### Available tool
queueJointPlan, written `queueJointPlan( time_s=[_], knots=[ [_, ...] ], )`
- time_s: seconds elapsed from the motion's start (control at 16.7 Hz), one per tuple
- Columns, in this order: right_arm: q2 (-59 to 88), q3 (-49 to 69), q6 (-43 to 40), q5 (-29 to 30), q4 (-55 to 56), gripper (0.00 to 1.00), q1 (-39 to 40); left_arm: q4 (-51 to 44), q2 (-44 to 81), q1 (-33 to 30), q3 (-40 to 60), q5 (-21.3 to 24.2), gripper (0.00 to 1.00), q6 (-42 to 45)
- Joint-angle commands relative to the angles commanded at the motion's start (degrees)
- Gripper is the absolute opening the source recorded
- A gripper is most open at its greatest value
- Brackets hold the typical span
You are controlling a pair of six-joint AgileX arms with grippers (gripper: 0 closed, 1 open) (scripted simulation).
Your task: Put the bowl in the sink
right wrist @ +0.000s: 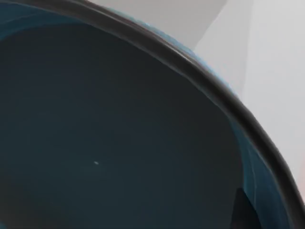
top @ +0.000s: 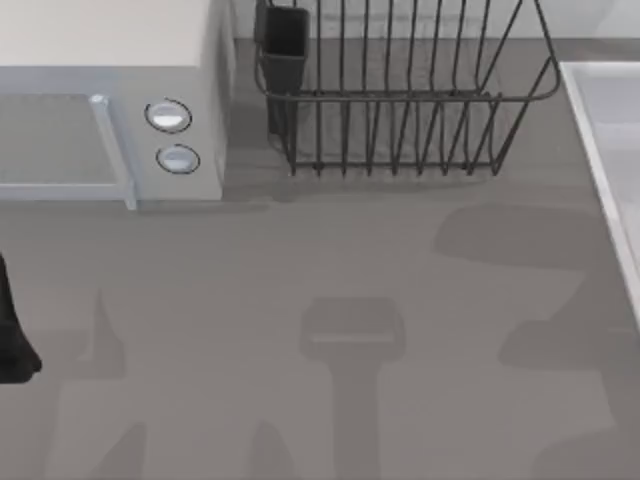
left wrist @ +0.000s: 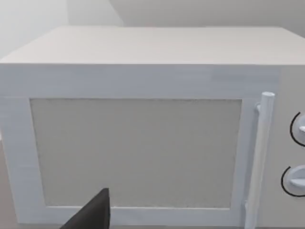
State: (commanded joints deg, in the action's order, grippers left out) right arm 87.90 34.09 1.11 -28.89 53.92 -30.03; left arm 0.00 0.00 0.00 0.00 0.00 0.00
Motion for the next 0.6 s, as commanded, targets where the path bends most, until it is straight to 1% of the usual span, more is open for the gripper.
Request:
queueJointPlan(
  time_s=[0.18,0.6],
  knots=[
    [7.39,-0.81,-0.04,-0.19,7.59,0.0,-0.2,0.0,0.0,0.0,0.0,0.0,1.0,0.0],
    [31.23,-4.57,-0.3,0.26,36.68,0.0,-0.43,0.0,0.0,0.0,0.0,0.0,1.0,0.0]
  ],
)
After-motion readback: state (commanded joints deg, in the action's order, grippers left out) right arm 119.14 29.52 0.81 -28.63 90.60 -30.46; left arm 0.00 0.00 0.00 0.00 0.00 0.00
